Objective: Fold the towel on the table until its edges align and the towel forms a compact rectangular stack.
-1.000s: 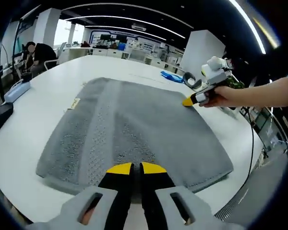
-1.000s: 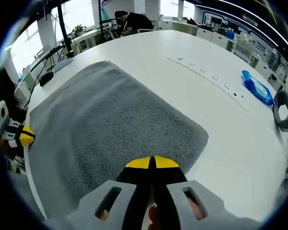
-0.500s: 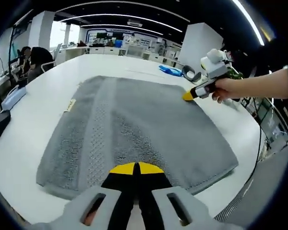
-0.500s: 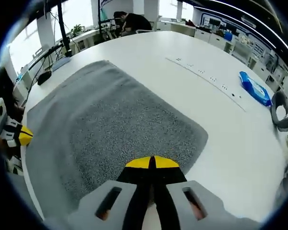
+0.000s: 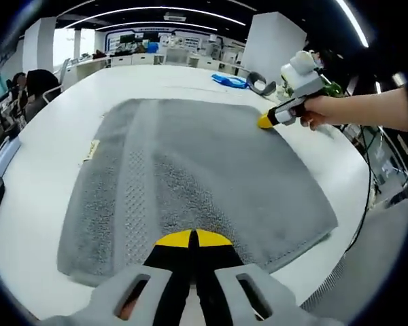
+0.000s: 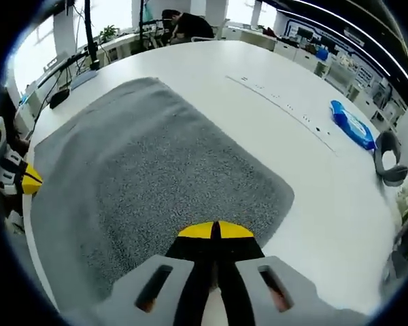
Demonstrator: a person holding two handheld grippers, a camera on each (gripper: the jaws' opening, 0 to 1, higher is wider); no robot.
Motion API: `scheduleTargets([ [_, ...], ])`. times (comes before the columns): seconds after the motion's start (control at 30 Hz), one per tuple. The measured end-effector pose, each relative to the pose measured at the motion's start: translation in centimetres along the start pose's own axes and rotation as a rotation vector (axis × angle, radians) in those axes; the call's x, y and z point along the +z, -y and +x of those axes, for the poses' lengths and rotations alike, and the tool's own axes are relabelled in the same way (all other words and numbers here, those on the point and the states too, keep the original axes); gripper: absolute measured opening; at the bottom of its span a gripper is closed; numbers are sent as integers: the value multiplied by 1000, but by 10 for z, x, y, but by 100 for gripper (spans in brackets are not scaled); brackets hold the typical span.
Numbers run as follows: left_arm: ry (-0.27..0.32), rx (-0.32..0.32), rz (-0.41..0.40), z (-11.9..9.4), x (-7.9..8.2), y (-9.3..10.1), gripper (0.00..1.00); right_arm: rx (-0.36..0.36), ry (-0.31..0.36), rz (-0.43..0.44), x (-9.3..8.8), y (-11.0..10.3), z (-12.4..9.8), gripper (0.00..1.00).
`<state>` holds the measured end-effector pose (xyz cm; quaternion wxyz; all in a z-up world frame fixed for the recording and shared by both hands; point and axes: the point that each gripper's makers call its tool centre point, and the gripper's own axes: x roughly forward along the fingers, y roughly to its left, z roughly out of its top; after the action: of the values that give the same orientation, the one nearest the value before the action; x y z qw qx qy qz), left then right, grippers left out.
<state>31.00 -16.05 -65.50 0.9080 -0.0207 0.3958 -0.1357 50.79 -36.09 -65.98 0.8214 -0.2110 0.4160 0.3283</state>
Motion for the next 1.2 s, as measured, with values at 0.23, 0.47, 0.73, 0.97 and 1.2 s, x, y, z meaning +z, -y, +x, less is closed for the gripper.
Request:
scheduleTargets([
  [0.23, -30, -6, 22, 4, 2, 11, 0, 34, 8, 85, -15, 10, -9, 0],
  [0.47, -48, -27, 18, 8, 2, 24, 0, 16, -3, 60, -23, 18, -14, 0],
  [0.73, -47, -49, 17, 13, 3, 42, 0, 7, -10, 73, -35, 29, -22, 0],
  [0.97, -60, -82, 45, 18, 5, 60, 0, -7, -20, 86, -50, 42, -29, 0],
  [1.2, -91, -116, 107, 23, 6, 75, 0, -25, -21, 109, -65, 55, -39, 0],
])
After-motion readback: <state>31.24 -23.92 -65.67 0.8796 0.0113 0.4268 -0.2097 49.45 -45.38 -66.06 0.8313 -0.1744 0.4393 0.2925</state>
